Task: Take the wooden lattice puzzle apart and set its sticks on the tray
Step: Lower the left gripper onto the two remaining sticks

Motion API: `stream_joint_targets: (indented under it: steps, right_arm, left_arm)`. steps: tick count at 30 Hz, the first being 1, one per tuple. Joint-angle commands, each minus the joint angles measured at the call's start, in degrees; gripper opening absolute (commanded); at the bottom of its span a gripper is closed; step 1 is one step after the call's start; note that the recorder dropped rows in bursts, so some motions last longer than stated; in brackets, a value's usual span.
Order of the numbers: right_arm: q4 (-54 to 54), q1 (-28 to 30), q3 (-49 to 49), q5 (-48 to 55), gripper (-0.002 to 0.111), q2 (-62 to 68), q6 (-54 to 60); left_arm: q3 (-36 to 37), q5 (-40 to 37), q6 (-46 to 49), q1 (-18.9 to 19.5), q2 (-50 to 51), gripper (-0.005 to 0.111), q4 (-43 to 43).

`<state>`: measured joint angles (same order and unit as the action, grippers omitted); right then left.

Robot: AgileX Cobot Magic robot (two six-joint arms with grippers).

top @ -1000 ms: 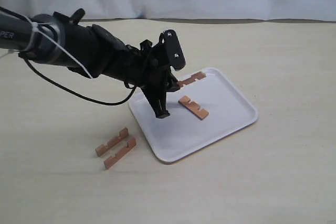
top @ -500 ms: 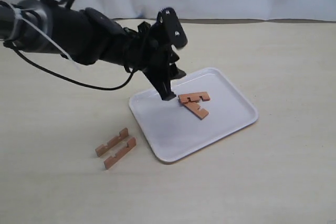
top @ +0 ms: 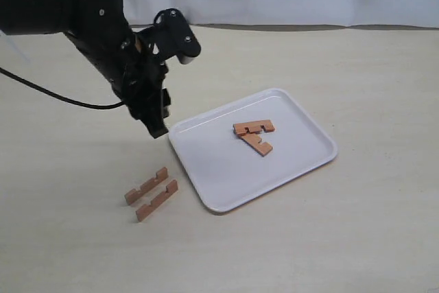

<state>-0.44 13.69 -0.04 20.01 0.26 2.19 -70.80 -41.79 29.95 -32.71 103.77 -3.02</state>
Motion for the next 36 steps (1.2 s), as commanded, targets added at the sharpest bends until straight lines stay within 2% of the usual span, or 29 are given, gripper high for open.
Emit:
stream_joint_targets:
  steps: [1,8,15,20,28,36]
  right_arm:
    - [-0.04,0.22,0.04,-0.22,0.004,-0.26,-0.04]
    - [-0.04,0.22,0.04,-0.22,0.004,-0.26,-0.04]
    - [-0.04,0.22,0.04,-0.22,0.004,-0.26,-0.04]
    - [-0.04,0.22,0.04,-0.22,0.004,-0.26,-0.04]
    - [-0.04,0.22,0.04,-0.22,0.004,-0.26,-0.04]
    - [-0.04,0.22,0.04,-0.22,0.004,-0.26,-0.04]
  left_arm:
    - [-0.26,-7.18,-15.62,0.07,-0.29,0.043,-6.11]
    - [-0.08,-8.01,-16.76,0.07,-0.18,0.043,1.63]
    - [4.90,-2.47,-16.37,0.07,2.59,0.043,1.79]
    - [5.46,-0.54,-16.37,-0.03,4.65,0.043,3.77]
    - [5.46,-2.01,-4.22,-0.03,4.88,0.043,13.42]
    - [5.46,-1.85,-4.11,-0.03,8.07,0.043,13.71]
